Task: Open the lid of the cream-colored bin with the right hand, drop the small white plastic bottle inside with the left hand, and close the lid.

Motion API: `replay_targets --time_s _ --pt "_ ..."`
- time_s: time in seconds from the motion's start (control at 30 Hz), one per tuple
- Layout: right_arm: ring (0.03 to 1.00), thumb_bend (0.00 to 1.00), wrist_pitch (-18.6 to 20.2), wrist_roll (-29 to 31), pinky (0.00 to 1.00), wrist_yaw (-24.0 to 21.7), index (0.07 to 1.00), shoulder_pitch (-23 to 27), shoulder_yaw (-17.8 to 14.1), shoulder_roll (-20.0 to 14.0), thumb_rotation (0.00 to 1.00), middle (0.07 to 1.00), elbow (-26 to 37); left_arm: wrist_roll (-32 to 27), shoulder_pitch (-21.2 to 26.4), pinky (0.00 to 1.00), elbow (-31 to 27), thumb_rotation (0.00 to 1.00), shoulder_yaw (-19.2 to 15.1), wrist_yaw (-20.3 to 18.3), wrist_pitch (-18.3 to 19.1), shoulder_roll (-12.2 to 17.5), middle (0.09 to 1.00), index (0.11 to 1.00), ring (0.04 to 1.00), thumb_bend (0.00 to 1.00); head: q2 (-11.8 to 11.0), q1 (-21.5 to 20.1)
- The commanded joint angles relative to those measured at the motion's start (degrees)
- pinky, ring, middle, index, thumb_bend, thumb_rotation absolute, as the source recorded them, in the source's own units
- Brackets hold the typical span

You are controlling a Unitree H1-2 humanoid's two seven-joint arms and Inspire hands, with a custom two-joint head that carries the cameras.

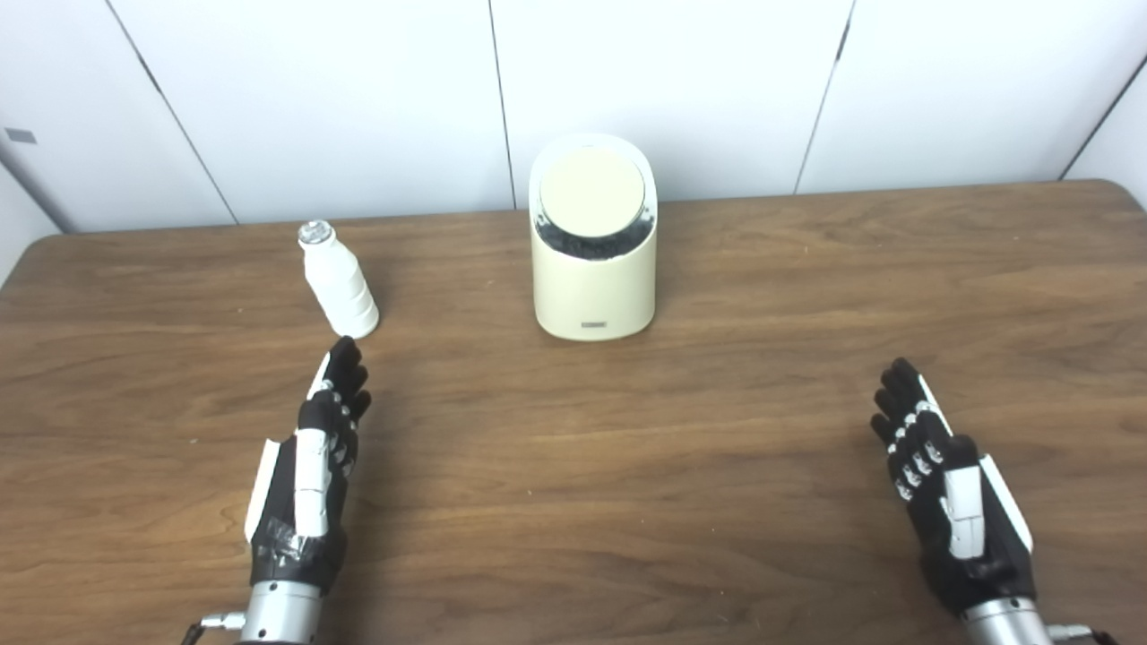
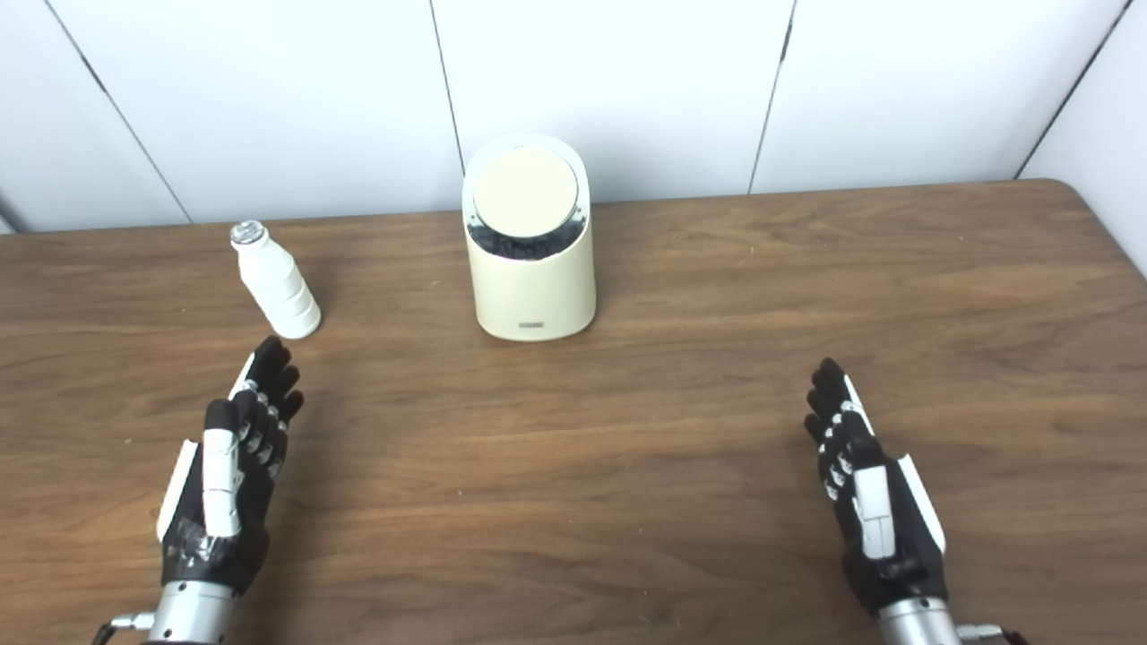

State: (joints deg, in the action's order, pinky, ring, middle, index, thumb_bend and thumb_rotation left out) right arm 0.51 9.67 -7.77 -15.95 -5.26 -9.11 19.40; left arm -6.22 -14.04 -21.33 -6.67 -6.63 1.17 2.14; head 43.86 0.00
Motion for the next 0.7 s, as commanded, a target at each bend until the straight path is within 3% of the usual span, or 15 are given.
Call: replay_targets --time_s 0.0,0.43,0.67 --pt "1.0 0.77 -0.55 0.2 1.0 0.53 1.0 0.59 -0.15 0.47 1.0 1.0 2.18 0.84 -4.64 1.0 -1.13 1.0 0.37 0.21 -1.95 0.92 1.0 1.0 1.0 0.6 0.07 0.34" --pt "1.0 0.76 -0.5 1.98 1.0 -0.17 1.0 3.05 -0.9 -1.65 1.0 1.0 1.37 1.76 -4.05 1.0 -1.65 1.0 1.43 0.47 -3.39 -0.13 1.0 1.0 1.0 0.6 0.25 2.3" --pt "1.0 0.75 0.31 1.53 1.0 0.25 1.0 4.63 -0.43 -1.55 1.0 1.0 0.67 1.63 -3.44 1.0 -0.17 1.0 1.21 1.05 -4.67 -0.39 1.0 1.0 1.0 0.61 -1.01 3.92"
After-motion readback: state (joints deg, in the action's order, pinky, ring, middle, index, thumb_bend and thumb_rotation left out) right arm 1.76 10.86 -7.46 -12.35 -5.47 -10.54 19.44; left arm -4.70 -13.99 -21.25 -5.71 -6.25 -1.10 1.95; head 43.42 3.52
